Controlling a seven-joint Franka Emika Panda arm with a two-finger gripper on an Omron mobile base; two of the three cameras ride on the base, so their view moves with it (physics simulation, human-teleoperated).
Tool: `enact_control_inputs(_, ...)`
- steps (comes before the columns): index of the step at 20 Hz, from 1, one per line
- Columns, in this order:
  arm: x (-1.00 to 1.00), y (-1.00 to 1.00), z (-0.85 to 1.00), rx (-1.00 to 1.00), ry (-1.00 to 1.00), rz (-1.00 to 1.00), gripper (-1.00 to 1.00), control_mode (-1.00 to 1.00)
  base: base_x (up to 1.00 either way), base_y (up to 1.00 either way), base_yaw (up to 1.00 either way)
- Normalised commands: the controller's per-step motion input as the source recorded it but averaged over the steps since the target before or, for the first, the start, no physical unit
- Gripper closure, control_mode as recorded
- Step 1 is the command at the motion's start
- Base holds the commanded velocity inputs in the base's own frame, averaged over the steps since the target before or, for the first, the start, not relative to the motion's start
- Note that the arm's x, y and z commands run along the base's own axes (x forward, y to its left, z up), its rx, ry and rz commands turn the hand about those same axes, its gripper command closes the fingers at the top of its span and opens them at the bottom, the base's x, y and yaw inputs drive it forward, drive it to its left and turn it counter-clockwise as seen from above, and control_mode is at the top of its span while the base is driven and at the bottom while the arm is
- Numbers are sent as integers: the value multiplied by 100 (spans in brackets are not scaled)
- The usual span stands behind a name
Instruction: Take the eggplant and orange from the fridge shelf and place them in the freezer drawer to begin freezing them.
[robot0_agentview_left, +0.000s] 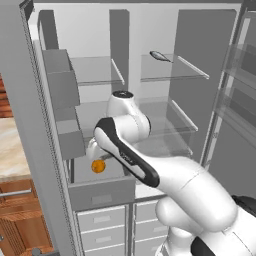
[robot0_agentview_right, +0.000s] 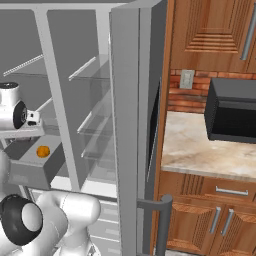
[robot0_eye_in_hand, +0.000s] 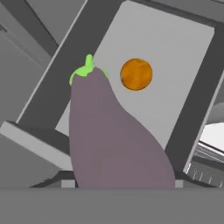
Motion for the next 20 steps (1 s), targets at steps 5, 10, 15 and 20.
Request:
enact_control_inputs(5, 29, 5, -63, -2, 9, 0, 100, -100, 0, 0, 0)
enact_control_inputs(10, 35, 18, -38, -3, 0, 0, 100, -100, 0, 0, 0)
enact_control_inputs(15, 35, 35, -31, -5, 0, 0, 100, -100, 0, 0, 0)
enact_control_inputs(20, 22, 41, -49, -8, 0, 0, 100, -100, 0, 0, 0)
